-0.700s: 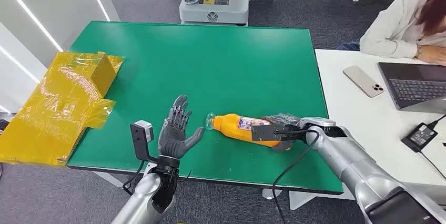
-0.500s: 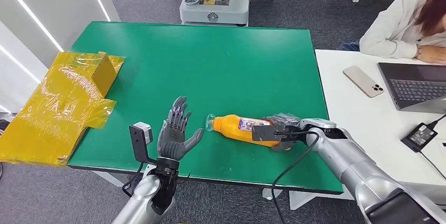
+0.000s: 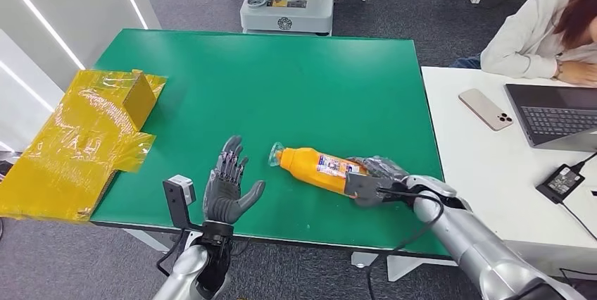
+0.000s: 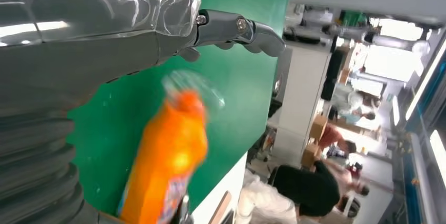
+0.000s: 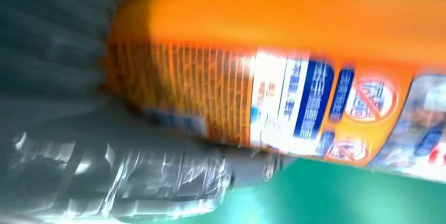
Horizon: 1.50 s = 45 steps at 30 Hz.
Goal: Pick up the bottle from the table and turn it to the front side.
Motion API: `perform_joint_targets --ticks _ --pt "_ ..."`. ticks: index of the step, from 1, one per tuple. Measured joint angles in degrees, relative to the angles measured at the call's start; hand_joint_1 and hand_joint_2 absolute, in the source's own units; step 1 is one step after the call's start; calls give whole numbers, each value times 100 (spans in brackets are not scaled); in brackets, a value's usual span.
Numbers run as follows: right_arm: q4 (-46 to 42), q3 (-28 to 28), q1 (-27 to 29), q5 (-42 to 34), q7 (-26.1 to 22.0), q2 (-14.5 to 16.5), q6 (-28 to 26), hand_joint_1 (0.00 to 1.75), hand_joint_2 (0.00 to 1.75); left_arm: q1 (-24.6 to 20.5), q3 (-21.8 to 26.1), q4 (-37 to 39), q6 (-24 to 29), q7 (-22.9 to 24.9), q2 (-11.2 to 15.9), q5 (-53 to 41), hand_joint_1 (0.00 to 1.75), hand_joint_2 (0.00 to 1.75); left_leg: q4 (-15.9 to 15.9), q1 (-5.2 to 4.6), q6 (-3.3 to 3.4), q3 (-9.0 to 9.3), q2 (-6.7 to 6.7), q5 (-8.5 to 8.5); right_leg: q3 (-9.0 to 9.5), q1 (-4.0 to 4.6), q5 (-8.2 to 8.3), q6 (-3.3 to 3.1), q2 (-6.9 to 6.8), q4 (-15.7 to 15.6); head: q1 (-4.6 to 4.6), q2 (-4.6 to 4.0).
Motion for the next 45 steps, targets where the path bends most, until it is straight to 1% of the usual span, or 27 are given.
perform_joint_targets --ticks 2,3,7,10,13,15,19,23,28,33,36,41,45 --pt "-335 -400 392 -478 -349 -9 -29 175 175 58 67 -17 99 -94 25 55 0 175 0 0 0 -3 -3 0 -1 0 0 0 -4 1 -1 0" --pt "-525 -597 580 -618 -425 -10 -58 175 175 83 97 -24 141 -136 38 65 0 175 -1 1 0 -5 -6 0 -2 0 -1 0 -6 1 -1 0" --pt "-1322 -1287 1245 -835 -562 27 -278 175 175 196 216 -99 239 -231 62 65 0 175 -3 2 0 -10 -16 -1 -3 1 -10 1 -16 1 -1 0" --pt "-1873 -1698 1705 -879 -647 101 -498 175 175 290 328 -156 237 -235 57 75 0 175 -4 1 3 -13 -16 -6 -6 1 -15 2 -17 1 -1 0" --pt "-2320 -2017 2068 -879 -670 217 -624 175 175 315 437 -165 119 -186 41 128 0 175 -4 1 2 -13 -14 -10 -9 1 -16 1 -15 0 -1 0" --pt "-2545 -2183 2245 -824 -670 307 -667 175 175 300 492 -155 -69 -117 21 217 0 175 -4 0 2 -13 -15 -10 -9 1 -17 1 -16 0 -1 0" --pt "-2783 -2386 2432 -700 -668 479 -681 175 175 195 532 -70 -377 -45 -45 335 0 175 -3 0 2 -13 -13 -10 -9 1 -16 1 -15 1 -1 0" --pt "-2790 -2505 2427 -582 -728 613 -654 175 175 13 528 80 -625 -54 -100 230 0 175 -2 0 2 -13 -14 -8 -9 0 -15 0 -15 1 -1 0" --pt "-2441 -2608 2155 -467 -888 862 -611 175 175 -454 411 356 -853 -79 -216 84 0 175 -1 0 4 -12 -13 -5 -9 0 -10 -1 -14 1 -1 0" --pt "-1811 -2625 1712 -374 -1028 1087 -573 175 175 -999 107 531 -1110 -42 -322 105 0 175 0 0 4 -12 -14 -3 -9 0 -8 -1 -14 2 -1 0" --pt "-1426 -2623 1485 -278 -1034 1236 -545 175 175 -1290 -95 656 -1188 25 -384 247 0 175 0 0 4 -12 -14 -3 -9 0 -8 -1 -14 2 -1 0" --pt "-978 -2617 1270 -141 -1015 1410 -541 175 175 -1517 -275 888 -1272 20 -443 360 0 175 0 0 4 -13 -13 -3 -11 0 -9 -1 -13 2 -1 0" --pt "-648 -2584 1081 23 -1024 1547 -643 175 175 -1648 -357 1132 -1293 -38 -481 388 0 175 -1 0 4 -14 -12 -4 -13 0 -9 -1 -10 2 -1 0"
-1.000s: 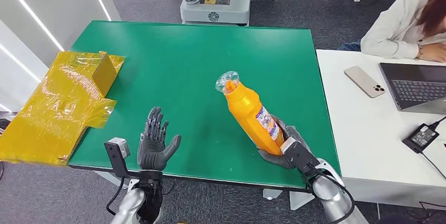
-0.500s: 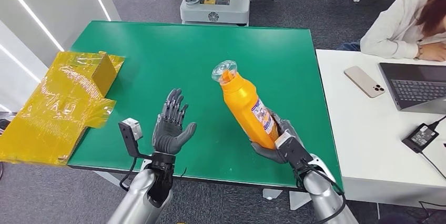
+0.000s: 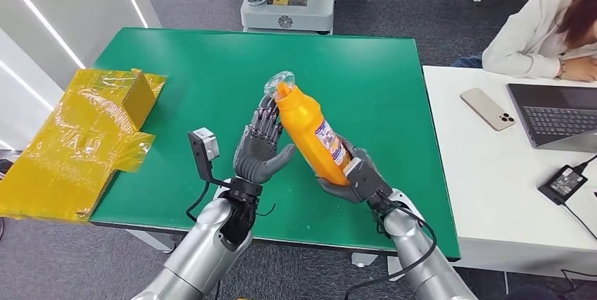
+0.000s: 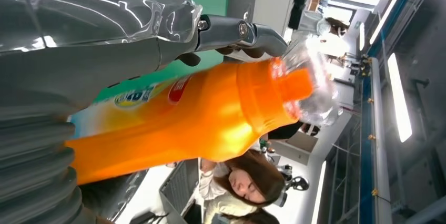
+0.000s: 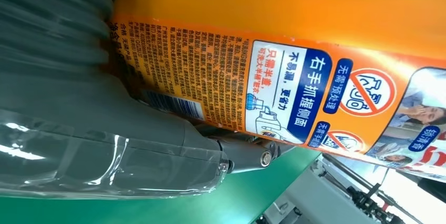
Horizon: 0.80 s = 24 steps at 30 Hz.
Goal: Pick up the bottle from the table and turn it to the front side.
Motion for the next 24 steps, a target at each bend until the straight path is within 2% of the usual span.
perform_joint_targets --ticks 5,8,13,24 --pt "242 56 -148 242 3 107 -188 175 175 -127 -68 282 212 -24 -15 -206 0 175 0 0 0 -1 0 0 0 0 0 0 0 1 0 0" --pt "307 174 -282 417 50 149 -300 175 175 -299 -86 736 373 -111 11 -446 0 175 0 0 0 0 2 1 1 0 1 0 1 1 1 0" --pt "399 311 -340 468 80 158 -333 175 175 -437 -86 1349 339 -263 107 -666 0 175 0 0 -2 0 0 2 0 0 1 0 0 2 0 0" --pt "502 434 -349 485 43 168 -405 175 175 -917 -52 2017 178 -204 196 -568 0 175 0 0 -2 -2 0 2 0 0 1 0 0 1 0 0"
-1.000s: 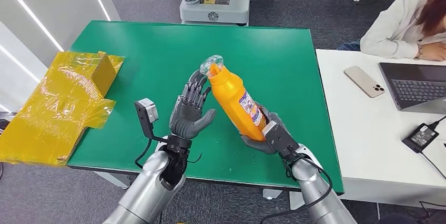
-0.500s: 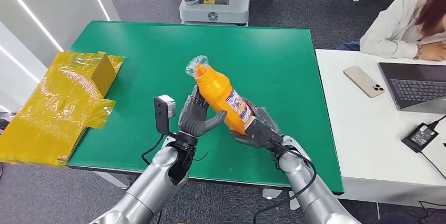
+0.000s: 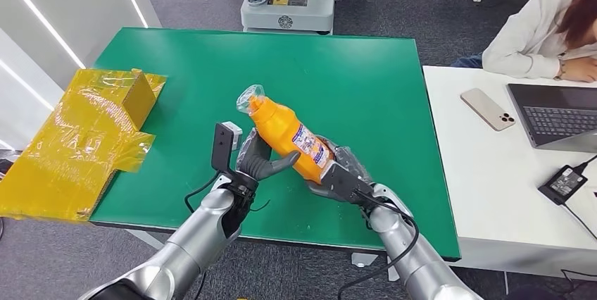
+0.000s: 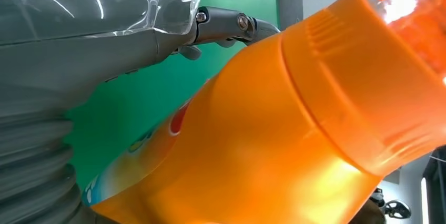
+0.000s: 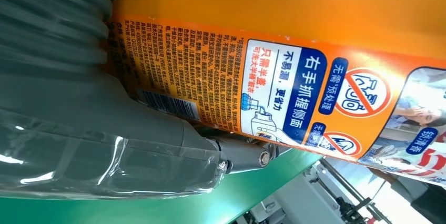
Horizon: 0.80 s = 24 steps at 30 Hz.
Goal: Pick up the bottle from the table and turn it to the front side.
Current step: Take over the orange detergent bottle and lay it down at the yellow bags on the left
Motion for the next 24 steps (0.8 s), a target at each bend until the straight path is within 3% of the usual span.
perform_joint_targets --ticks 7,18,22,24 --pt "-24 5 47 60 106 1 -86 175 175 -103 294 -42 -232 -65 41 542 0 175 0 0 0 1 1 0 -1 0 0 0 2 0 -1 0" --pt "-232 -45 399 298 248 -48 -325 165 175 130 739 -875 -1188 675 23 1799 0 175 0 0 0 -1 -1 0 -2 0 -1 0 -2 -1 1 0" --pt "-403 -143 586 328 297 -103 -399 157 175 205 738 -1045 -1266 783 -24 1908 142 175 0 -1 0 -1 1 -1 -2 0 -1 0 1 -2 1 0" --pt "-475 -183 647 348 303 -121 -411 156 175 233 732 -1065 -1333 787 -55 1951 131 175 0 -1 0 0 1 -1 -2 -1 0 0 1 -3 1 0"
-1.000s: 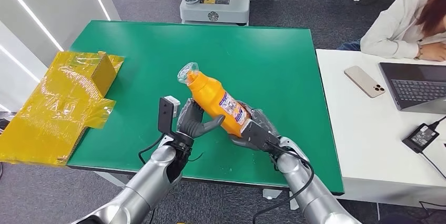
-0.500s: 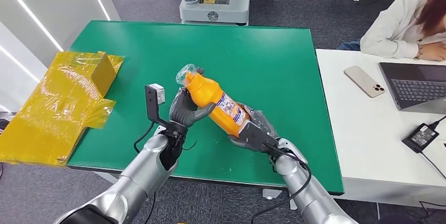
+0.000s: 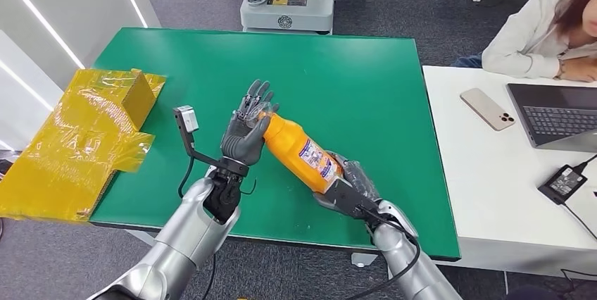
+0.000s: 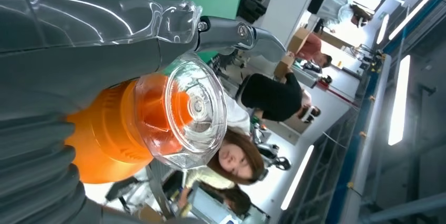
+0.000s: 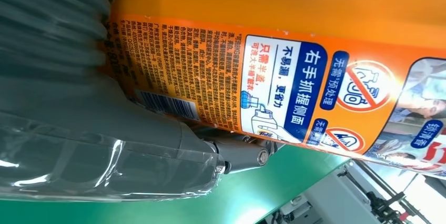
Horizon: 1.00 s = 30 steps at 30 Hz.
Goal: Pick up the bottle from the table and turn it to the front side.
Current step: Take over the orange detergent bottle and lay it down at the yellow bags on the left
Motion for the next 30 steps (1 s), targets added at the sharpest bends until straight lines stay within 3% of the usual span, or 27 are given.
perform_joint_targets --ticks 5,7,9,30 --pt "-138 -107 121 57 8 -41 -33 161 175 60 -87 -6 -108 22 -104 -29 51 175 0 0 0 0 -1 0 0 0 0 0 -1 0 -1 0" --pt "-187 -149 167 79 24 -56 -71 164 175 76 -170 -6 -75 9 -149 -130 8 175 0 0 0 0 -1 0 0 0 0 0 0 0 -1 0" --pt "-235 -198 209 98 44 -69 -95 164 175 82 -269 -5 -5 -10 -179 -265 0 175 0 0 0 0 -1 0 0 0 0 0 0 0 0 0" --pt "-437 -445 336 254 119 -90 -71 168 175 -62 -727 654 799 -396 -349 -1497 0 175 0 0 2 -1 0 -1 0 0 0 0 0 0 0 0"
